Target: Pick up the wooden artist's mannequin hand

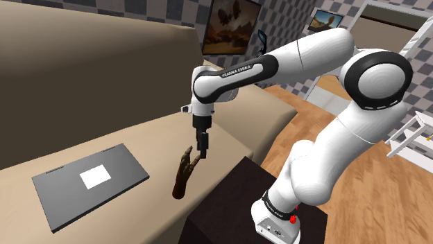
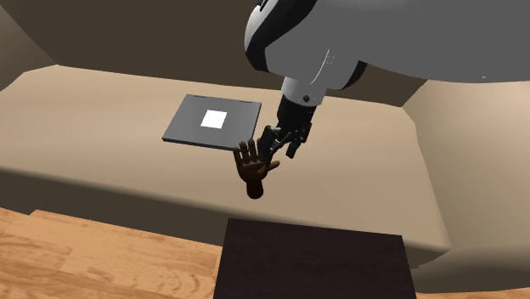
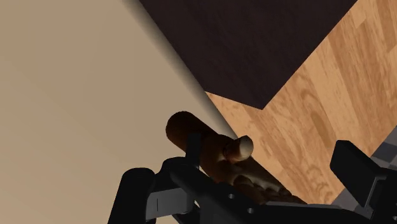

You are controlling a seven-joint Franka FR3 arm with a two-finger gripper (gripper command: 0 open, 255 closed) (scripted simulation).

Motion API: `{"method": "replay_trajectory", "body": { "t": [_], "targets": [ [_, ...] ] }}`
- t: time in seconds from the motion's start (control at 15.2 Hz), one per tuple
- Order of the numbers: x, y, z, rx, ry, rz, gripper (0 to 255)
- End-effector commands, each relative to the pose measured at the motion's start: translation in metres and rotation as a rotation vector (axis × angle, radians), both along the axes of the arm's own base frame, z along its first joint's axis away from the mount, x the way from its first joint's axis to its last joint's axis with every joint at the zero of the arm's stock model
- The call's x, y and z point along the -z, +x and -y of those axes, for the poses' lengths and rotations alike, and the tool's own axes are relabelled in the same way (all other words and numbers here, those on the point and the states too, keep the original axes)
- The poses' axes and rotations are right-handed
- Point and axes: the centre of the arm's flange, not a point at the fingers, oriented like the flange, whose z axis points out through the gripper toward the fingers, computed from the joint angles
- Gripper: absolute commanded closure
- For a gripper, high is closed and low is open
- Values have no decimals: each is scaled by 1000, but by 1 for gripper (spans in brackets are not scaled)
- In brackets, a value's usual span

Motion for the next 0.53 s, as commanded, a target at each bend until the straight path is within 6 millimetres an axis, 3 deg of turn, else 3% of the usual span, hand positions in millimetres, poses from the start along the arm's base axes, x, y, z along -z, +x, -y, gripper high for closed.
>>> {"method": "replay_trajectory", "body": {
  "t": [0.0,0.2,0.26,0.46],
  "targets": [
    [10,2,2,-1,1,0,0],
    [18,2,2,-1,1,0,0],
    [18,2,2,-1,1,0,255],
    [18,1,2,-1,1,0,255]
  ]
}}
